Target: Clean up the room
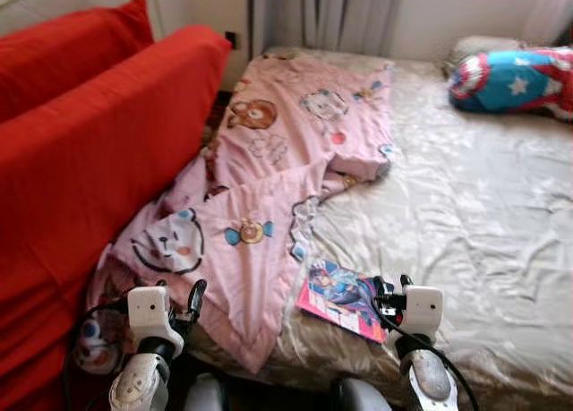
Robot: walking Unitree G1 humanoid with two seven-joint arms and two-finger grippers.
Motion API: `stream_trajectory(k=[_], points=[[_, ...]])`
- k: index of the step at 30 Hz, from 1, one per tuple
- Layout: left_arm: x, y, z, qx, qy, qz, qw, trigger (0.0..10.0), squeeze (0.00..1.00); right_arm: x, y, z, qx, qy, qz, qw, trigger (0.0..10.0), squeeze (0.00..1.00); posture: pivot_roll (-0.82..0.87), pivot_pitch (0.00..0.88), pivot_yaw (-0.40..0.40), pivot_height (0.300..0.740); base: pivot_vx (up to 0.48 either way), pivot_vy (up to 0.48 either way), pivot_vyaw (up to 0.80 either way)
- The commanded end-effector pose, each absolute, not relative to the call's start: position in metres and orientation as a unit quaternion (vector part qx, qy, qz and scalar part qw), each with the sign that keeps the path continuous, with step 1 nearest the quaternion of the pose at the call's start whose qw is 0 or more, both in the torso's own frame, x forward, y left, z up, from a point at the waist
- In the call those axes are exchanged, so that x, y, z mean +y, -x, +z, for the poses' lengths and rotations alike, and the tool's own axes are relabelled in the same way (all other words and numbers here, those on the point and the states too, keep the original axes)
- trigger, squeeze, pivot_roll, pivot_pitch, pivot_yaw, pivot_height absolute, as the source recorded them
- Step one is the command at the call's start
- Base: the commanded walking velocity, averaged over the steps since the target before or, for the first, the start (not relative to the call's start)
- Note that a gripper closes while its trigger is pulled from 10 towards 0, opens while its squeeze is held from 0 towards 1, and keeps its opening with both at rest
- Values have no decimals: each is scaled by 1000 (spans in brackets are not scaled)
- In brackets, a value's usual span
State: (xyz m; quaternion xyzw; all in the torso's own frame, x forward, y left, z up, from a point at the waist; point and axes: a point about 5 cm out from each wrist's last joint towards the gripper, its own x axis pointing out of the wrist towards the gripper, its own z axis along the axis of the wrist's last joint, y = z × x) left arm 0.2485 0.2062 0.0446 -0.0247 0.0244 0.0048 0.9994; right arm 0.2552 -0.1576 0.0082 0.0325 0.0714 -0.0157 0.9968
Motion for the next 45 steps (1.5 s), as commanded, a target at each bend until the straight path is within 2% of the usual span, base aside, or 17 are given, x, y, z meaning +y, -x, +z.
stream_trajectory(k=[1, 16, 22, 31, 36, 42, 45], points=[[206, -244, 40, 36, 27, 8, 999, 10000, 0, -157, -255, 8, 71, -33, -14, 997, 10000, 0, -15, 145, -44, 621, 0, 0, 0], [205, -244, 40, 38, 30, 7, 999, 10000, 0, -158, -256, 7, 79, -32, -20, 996, 10000, 0, -14, 147, -44, 621, 0, 0, 0], [204, -243, 40, 38, 29, 8, 999, 10000, 0, -158, -256, 4, 92, -28, -23, 995, 10000, 0, -11, 150, -46, 588, 0, 0, 0], [203, -242, 39, 40, 32, 6, 999, 10000, 0, -162, -255, 2, 96, -33, -37, 994, 10000, 0, -9, 154, -44, 588, 0, 0, 0], [201, -243, 40, 41, 28, 0, 999, 10000, 0, -185, -263, -3, 132, -76, -100, 983, 10000, 0, 1, 160, -37, 588, 0, 0, 0], [200, -244, 41, 41, 26, -2, 999, 10000, 0, -195, -271, -1, 140, -109, -119, 977, 10000, 0, 6, 167, -31, 588, 0, 0, 0], [197, -248, 45, 35, 26, -10, 999, 10000, 0, -200, -281, 0, 158, -161, -128, 966, 10000, 0, 21, 191, -20, 588, 0, 0, 0]])
